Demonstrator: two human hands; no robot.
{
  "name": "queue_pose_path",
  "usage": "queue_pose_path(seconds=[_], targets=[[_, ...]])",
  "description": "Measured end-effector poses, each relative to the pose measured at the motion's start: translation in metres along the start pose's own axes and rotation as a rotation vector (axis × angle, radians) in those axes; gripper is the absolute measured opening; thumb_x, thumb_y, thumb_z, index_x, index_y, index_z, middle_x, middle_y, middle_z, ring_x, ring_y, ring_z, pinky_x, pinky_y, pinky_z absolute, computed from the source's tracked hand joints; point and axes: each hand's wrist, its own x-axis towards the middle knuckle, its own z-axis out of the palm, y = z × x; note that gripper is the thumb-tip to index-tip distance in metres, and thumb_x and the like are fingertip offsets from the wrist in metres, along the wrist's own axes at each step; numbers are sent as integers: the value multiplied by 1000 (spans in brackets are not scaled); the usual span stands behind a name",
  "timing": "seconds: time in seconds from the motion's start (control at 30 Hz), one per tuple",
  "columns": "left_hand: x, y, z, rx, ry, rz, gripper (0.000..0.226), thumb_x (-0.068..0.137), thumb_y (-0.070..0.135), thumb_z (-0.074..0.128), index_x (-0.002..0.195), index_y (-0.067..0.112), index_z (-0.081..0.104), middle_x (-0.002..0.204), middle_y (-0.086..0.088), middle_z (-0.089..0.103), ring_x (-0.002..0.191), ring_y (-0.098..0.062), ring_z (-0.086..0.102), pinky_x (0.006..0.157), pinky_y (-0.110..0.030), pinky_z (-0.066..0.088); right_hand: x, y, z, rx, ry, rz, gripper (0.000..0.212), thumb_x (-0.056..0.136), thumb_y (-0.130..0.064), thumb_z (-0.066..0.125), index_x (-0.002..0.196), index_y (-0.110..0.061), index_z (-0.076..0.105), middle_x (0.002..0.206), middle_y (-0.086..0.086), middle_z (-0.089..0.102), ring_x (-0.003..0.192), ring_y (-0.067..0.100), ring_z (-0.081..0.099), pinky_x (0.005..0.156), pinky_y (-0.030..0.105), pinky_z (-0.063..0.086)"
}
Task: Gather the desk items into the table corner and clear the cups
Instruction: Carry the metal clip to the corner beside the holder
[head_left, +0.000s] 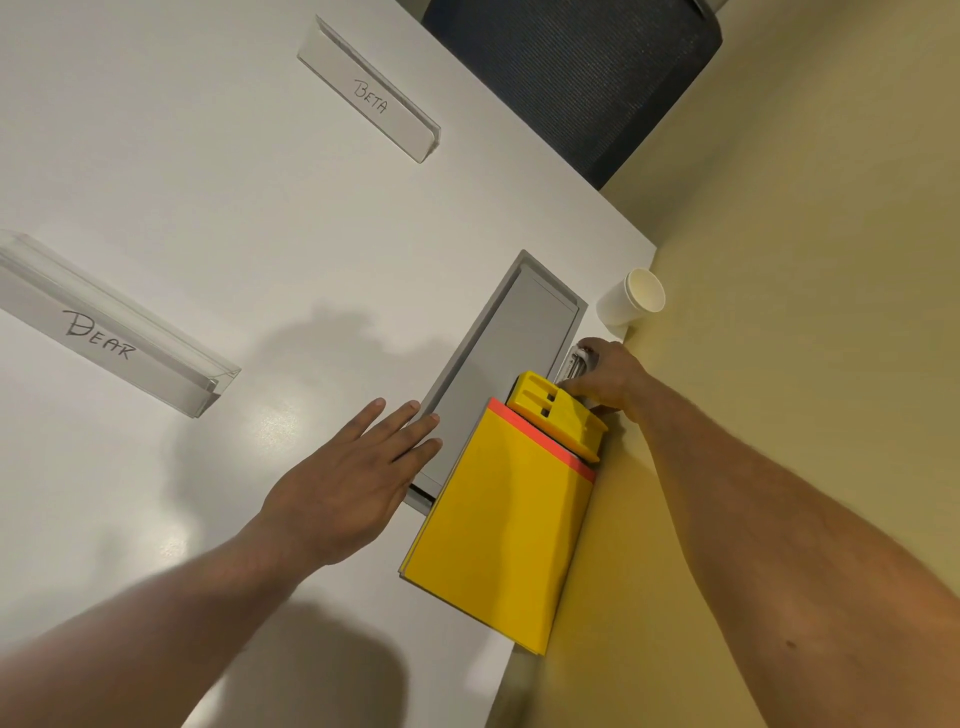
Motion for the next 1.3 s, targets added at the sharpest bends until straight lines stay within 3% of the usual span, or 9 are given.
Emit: queue_pose_path(seconds=[0.6,1.3], targets=[[0,-1,2,3,10,-8,53,109,34,32,159,19,43,169,-5,34,158,-25,29,128,-48,14,0,4,5,-27,-8,-27,88,83,-26,87,157,-17,39,154,17,40,135,38,52,103,51,56],[1,0,5,-5,8,-12,53,109,35,30,158,20,42,169,-4,34,158,-25,30,127,-48,15,-11,4,9,-55,-6,-63,87,85,-29,86,156,-16,37,151,16,38,136,36,49,104,50,56]])
